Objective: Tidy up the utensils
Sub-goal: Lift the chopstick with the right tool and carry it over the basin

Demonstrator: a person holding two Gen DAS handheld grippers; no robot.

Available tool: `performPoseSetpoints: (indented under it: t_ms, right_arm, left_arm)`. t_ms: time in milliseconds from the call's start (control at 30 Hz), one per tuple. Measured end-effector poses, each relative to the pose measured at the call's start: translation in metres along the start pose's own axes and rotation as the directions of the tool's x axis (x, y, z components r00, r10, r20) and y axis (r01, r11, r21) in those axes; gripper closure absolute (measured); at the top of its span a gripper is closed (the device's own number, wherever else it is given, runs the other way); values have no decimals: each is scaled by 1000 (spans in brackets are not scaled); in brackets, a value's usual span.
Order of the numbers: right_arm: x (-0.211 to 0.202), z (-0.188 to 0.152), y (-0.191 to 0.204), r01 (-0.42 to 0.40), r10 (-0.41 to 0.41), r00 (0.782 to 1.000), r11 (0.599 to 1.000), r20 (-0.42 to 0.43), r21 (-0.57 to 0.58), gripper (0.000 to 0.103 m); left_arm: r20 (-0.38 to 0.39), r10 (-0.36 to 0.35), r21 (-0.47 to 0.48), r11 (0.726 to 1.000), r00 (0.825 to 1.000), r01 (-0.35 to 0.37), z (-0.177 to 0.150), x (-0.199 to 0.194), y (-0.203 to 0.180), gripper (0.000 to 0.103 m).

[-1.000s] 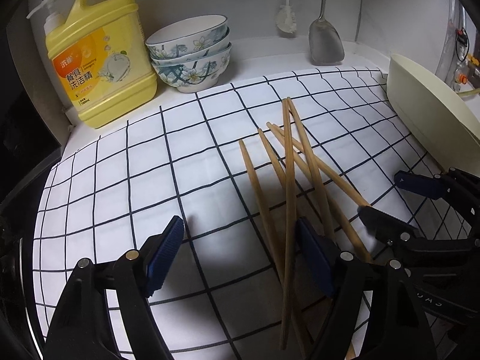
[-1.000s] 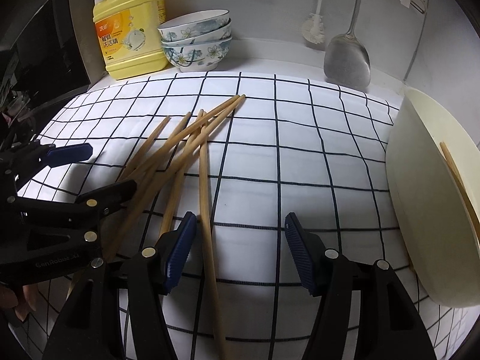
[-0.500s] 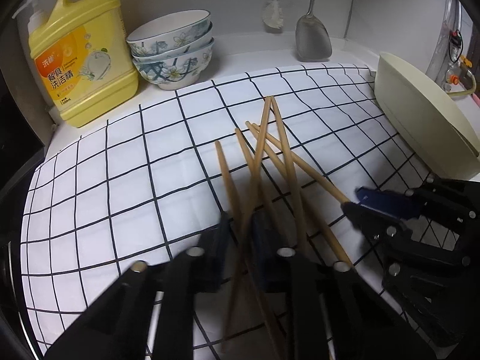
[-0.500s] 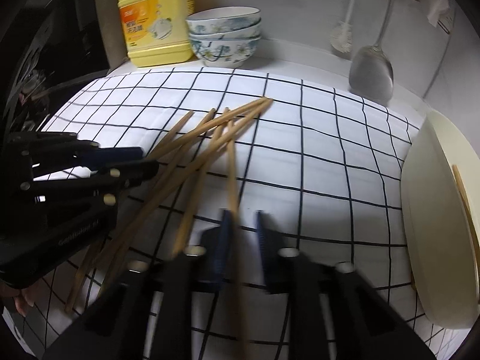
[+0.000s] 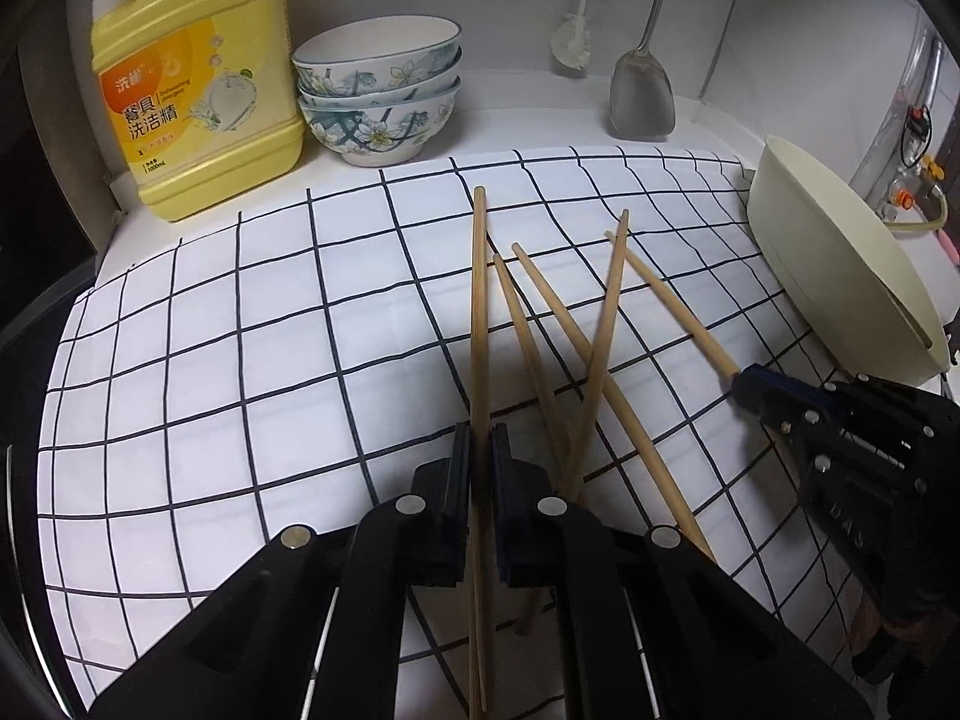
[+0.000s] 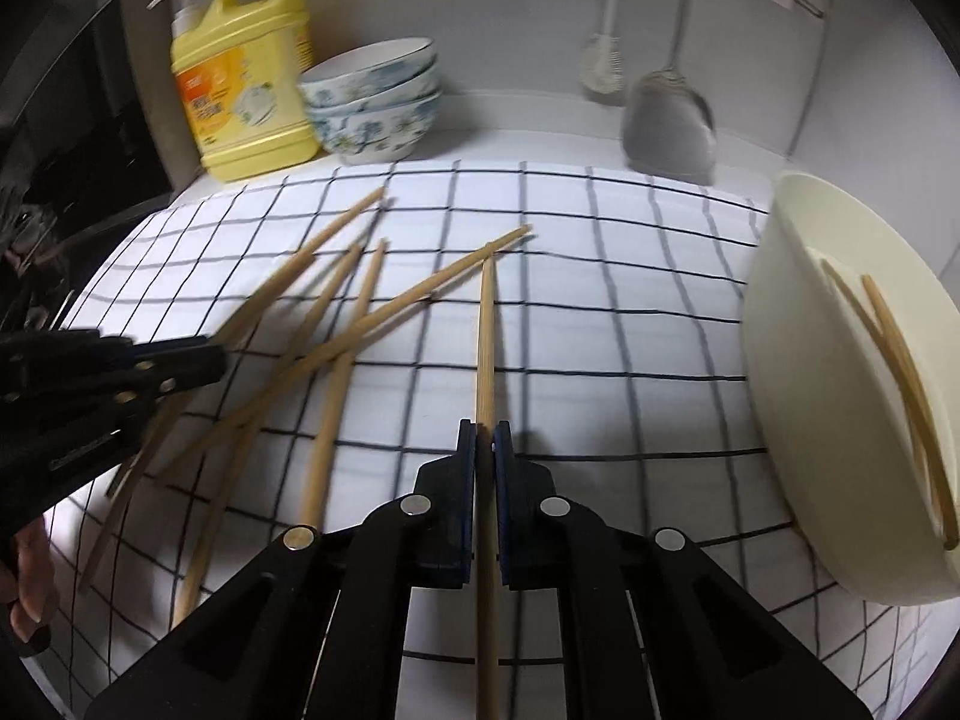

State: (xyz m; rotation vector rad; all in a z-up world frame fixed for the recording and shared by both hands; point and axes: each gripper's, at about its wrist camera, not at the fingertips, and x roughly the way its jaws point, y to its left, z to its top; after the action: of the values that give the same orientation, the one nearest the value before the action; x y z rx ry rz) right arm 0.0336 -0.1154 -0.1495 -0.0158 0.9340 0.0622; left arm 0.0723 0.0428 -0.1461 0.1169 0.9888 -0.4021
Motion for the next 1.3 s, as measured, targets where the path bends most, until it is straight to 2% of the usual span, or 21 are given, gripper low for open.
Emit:
performPoseSetpoints:
  t_ms: [267,500,767,867,1067,1300]
  right_arm:
    - [-7,9,-17,35,-36,999,998,30,45,97]
    - [-25,11,-17,8,-13,998,997,66,81,97]
    - [-53,-1,-12,-36,29,998,990,54,133,97]
    - [-70,-8,-13,-27,17,998,989,68,147,97]
    - [-114,-13,-28,-4,-19,994,980,111,197,97]
    - [-157,-12,-80,76,-112,985,966,133,247,97]
  left_arm:
    - [15,-2,-2,1000,1000,2,-1,-15,6,96]
    - [6,11,-14,1000,1000,-11,-6,-27,17,96]
    - [2,23,48,999,1000,-23,-13,-54,6,96]
    - [14,-6,47,999,1000,5,-10,-70,-1,96]
    - [66,-68,115,992,996,60,6,-100,-29,96]
    - [97,-172,147,977,980,156,37,-110,-78,96]
